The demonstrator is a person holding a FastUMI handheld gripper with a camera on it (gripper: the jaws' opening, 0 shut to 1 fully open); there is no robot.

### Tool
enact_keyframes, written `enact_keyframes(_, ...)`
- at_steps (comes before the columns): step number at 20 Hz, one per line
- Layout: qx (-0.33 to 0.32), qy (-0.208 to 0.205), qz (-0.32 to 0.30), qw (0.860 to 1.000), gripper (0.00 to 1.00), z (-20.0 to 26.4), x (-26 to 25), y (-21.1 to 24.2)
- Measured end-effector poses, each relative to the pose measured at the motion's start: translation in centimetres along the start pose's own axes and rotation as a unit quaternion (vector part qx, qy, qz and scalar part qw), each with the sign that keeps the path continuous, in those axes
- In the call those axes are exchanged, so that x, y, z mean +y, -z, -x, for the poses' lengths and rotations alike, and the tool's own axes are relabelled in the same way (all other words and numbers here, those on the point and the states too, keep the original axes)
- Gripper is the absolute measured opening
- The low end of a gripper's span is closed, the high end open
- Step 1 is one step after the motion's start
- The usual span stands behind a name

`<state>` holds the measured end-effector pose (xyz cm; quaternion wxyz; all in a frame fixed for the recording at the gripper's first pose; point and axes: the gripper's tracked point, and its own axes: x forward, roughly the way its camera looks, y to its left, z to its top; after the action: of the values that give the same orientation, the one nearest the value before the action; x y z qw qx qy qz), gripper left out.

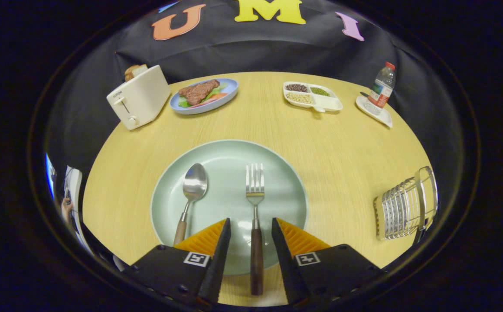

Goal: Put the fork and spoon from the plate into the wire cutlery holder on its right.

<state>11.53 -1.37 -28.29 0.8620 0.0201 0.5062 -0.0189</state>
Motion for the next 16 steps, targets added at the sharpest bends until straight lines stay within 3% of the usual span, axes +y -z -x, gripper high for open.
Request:
enact_keyframes(1,0.005,0.0,-0.001,1.0,0.5,-0.2,0.0,0.1)
enact_keyframes(3,0.011,0.0,-0.005,1.0,0.5,-1.0,0.0,0.0)
enact_keyframes(5,0.013,-0.004,-0.004,1.0,0.33,-0.6,0.3,0.1)
enact_keyframes(7,0.015,-0.001,-0.001,1.0,0.36,-0.8,0.2,-0.1)
enact_keyframes(9,0.02,-0.005,-0.003,1.0,0.07,-0.7,0.5,0.4)
enact_keyframes(11,0.019,-0.008,-0.003,1.0,0.07,-0.8,0.6,0.3)
enact_keyframes(12,0.019,-0.014,-0.002,1.0,0.02,-0.6,0.7,0.4)
enact_keyframes(16,0.008,-0.023,-0.005,1.0,0.02,0.5,0.7,0.3)
